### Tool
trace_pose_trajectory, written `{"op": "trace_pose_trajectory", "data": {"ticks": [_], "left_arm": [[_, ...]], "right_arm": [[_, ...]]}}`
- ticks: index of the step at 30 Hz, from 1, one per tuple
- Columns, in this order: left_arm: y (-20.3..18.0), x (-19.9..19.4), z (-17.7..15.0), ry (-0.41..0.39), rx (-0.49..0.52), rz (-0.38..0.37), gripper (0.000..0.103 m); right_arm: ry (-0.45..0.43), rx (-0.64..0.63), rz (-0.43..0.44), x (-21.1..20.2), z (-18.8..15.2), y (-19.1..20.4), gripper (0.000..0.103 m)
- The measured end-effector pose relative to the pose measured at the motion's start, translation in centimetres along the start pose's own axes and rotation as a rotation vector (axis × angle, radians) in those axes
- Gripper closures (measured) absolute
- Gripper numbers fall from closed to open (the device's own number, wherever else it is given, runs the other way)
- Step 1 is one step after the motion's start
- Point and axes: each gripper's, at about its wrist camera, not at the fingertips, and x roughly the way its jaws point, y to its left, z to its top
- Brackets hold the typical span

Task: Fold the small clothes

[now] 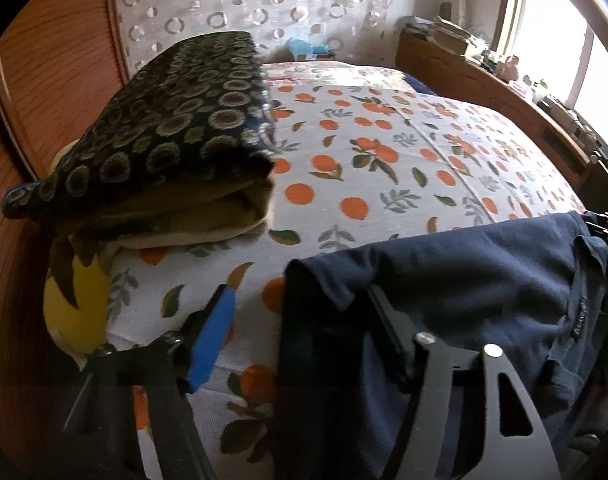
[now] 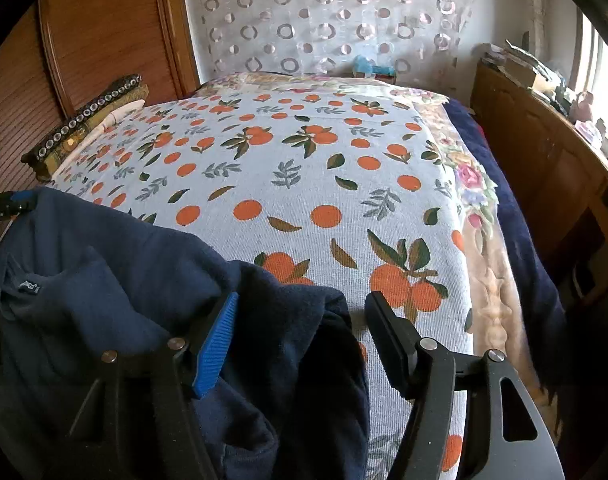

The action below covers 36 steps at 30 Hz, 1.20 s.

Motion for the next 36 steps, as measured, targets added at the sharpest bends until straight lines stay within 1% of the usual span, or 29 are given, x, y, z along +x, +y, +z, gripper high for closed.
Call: {"op": "trace_pose_trajectory", "data": {"ticks": [2,6,8,13,15,18,19,20,21,22,23,24,25,27,29,31,34,36], "left_arm": [[-0.2,0.0,0.1,0.002,0.004,-0.009,0.046],[-0.7,0.1,0.3,0.009,0.01,-0.013,0.053],[-0.9,0.0,0.4,0.012,0.015,-0.018,0.059],[-1.2,0.1,0.4,0.011,0.02,-0.011,0.061],[-1.2,0.1,0.4,0.01,0.021,-0.016,0.064],[-1.5,0.1,0.4,0.007,0.027,-0.024,0.072],[-1.6,0.0,0.3,0.003,0.032,-0.025,0.08],[-1.9,-0.1,0.2,-0.002,0.046,-0.019,0.085],[-2.2,-0.2,0.2,-0.006,0.059,-0.009,0.087],[-2.3,-0.3,0.2,-0.012,0.063,-0.003,0.09],[-2.5,-0.9,0.1,-0.033,0.06,0.002,0.091],[-2.6,-1.4,0.0,-0.05,0.053,-0.001,0.091],[-2.7,-2.3,0.0,-0.079,0.039,-0.012,0.092],[-3.0,-5.3,0.0,-0.156,0.01,-0.045,0.092],[-3.3,-8.6,0.1,-0.232,-0.005,-0.082,0.092],[-4.0,-11.8,0.4,-0.299,-0.005,-0.109,0.092],[-5.4,-16.7,1.9,-0.378,0.046,-0.134,0.092],[-6.2,-19.9,3.2,-0.431,0.078,-0.136,0.092]], "right_arm": [[0.0,-0.004,0.0,0.0,-0.1,0.0,0.036],[0.002,-0.005,0.0,0.0,-0.1,0.0,0.036],[0.005,-0.008,0.002,0.0,-0.1,0.1,0.036],[0.009,-0.017,0.004,0.1,-0.1,0.1,0.036],[0.01,-0.015,0.005,0.0,0.0,0.1,0.036],[0.016,-0.015,0.023,0.0,0.1,0.3,0.037],[0.017,-0.019,0.032,-0.1,0.0,0.3,0.042],[0.016,-0.028,0.039,-0.2,0.0,0.5,0.045],[0.015,-0.035,0.049,-0.3,0.0,0.6,0.054],[0.015,-0.04,0.065,-0.4,-0.1,0.8,0.067],[0.016,-0.048,0.091,-0.5,-0.2,1.0,0.074],[0.018,-0.056,0.11,-0.6,-0.3,1.1,0.085],[0.013,-0.064,0.111,-0.9,-0.4,1.3,0.088],[-0.012,-0.06,0.131,-2.0,-0.6,1.4,0.09],[-0.077,-0.051,0.153,-4.6,-0.7,1.5,0.09],[-0.152,-0.038,0.171,-8.0,-0.4,1.4,0.091],[-0.261,-0.058,0.192,-13.7,0.5,1.8,0.091],[-0.317,-0.085,0.169,-17.5,1.4,2.3,0.091]]}}
